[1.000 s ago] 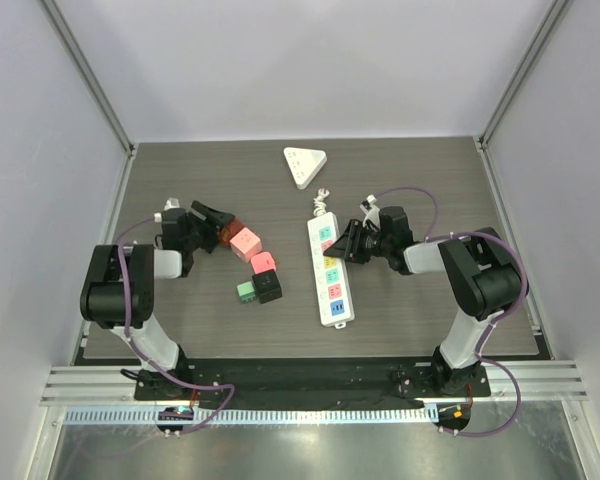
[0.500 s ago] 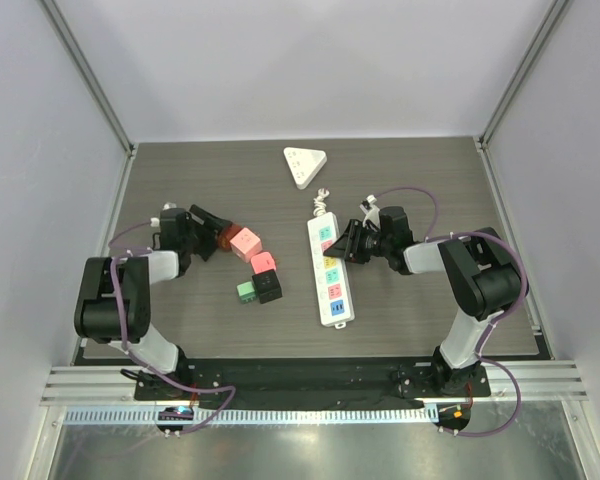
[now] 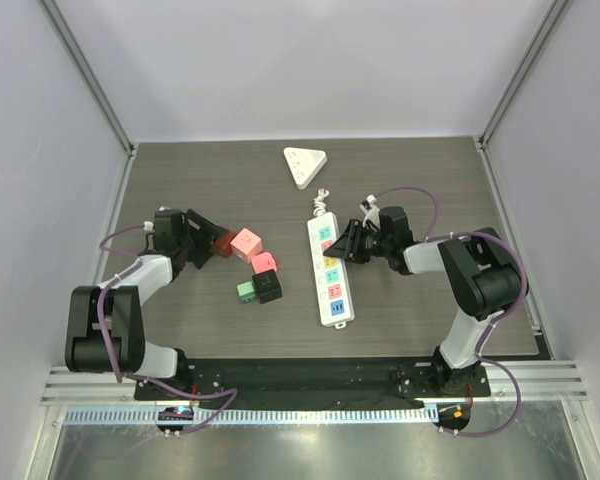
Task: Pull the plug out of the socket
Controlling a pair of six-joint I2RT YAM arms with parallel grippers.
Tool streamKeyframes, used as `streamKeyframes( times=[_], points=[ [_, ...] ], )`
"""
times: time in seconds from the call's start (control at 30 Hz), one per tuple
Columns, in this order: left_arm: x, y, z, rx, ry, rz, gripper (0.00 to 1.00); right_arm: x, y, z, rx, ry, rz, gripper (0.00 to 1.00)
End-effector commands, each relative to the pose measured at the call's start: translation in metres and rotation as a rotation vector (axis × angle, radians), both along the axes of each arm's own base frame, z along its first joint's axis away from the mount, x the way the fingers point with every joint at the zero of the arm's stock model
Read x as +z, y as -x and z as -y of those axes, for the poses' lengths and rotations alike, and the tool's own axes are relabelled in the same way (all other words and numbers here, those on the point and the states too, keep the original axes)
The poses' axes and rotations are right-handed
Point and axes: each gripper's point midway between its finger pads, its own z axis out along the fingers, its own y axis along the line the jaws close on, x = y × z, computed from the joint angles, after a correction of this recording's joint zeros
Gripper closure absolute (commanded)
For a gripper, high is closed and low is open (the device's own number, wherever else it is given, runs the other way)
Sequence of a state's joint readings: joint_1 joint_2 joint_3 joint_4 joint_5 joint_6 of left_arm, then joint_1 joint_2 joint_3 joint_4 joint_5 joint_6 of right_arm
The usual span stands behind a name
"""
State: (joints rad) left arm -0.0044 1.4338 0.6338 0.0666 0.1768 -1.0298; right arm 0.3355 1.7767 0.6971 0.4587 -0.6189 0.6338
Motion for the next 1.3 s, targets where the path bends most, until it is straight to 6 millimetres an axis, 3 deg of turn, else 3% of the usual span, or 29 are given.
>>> streamKeyframes(
  times=[0.0, 0.23, 0.4, 0.6, 0.9, 1.03, 1.07, 1.17, 1.2, 1.27],
  points=[
    [0.018, 0.005, -0.005, -0.003, -0.037, 0.009, 0.23, -0.041, 0.013, 0.019, -0.024, 0.153, -0.046, 0.99],
    [0.034, 0.028, 0.002, -0.033, -0.007, 0.031, 0.23, -0.04, 0.011, 0.024, -0.037, 0.182, -0.033, 0.99],
    [0.053, 0.05, 0.022, -0.089, 0.012, 0.102, 0.23, -0.042, 0.01, 0.026, -0.047, 0.198, -0.03, 0.99],
    [0.055, 0.093, 0.087, -0.259, -0.042, 0.171, 0.21, -0.04, 0.007, 0.034, -0.073, 0.238, -0.012, 0.99],
    [0.055, 0.119, 0.139, -0.396, -0.096, 0.217, 0.2, -0.03, -0.005, 0.069, -0.194, 0.35, 0.06, 0.99],
    [0.062, 0.137, 0.176, -0.479, -0.077, 0.252, 0.2, -0.03, -0.009, 0.079, -0.225, 0.393, 0.07, 0.95],
    [0.063, 0.138, 0.181, -0.482, -0.079, 0.259, 0.2, -0.031, -0.009, 0.08, -0.228, 0.399, 0.07, 0.92],
    [0.066, 0.148, 0.197, -0.53, -0.079, 0.266, 0.2, -0.034, -0.01, 0.081, -0.228, 0.409, 0.067, 0.67],
    [0.065, 0.153, 0.2, -0.549, -0.08, 0.265, 0.2, -0.035, -0.009, 0.081, -0.224, 0.412, 0.061, 0.48],
    [0.067, 0.156, 0.202, -0.557, -0.074, 0.27, 0.2, -0.035, -0.007, 0.08, -0.222, 0.402, 0.053, 0.34]
  ],
)
